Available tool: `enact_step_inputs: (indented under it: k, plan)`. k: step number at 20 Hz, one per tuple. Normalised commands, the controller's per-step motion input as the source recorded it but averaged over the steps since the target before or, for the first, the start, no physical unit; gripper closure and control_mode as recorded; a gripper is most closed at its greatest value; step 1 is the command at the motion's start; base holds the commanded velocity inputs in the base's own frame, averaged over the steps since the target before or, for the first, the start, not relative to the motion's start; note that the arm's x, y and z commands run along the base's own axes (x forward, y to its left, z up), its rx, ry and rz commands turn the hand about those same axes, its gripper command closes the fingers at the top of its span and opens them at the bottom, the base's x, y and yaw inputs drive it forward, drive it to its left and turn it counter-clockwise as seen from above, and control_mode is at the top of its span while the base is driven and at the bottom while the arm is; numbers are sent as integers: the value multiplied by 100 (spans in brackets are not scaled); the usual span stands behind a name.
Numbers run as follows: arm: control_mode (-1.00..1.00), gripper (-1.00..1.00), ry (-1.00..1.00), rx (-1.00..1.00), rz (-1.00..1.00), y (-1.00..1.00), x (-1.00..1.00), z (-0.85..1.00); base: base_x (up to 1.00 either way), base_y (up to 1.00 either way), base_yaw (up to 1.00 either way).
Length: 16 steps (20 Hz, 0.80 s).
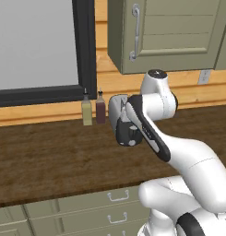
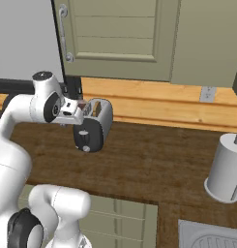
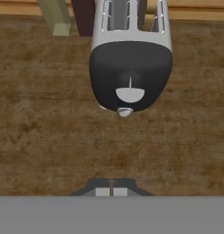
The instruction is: Start the toaster. Once the lever pops up, take the bread to the plate on the dining counter.
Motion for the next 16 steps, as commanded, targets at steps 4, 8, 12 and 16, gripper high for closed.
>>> enact_step_inputs:
  k: [4, 8, 12, 16]
  plan:
    - [-100, 100, -9, -6, -2, -20, 17, -39, 0, 0, 0]
    - [-100, 100, -7, -3, -1, -21, 19, -27, 0, 0, 0]
    - [-100, 100, -5, 0, 0, -14, 24, -11, 0, 0, 0]
    - [-100, 100, -3, 0, 0, -3, 28, -18, 0, 0, 0]
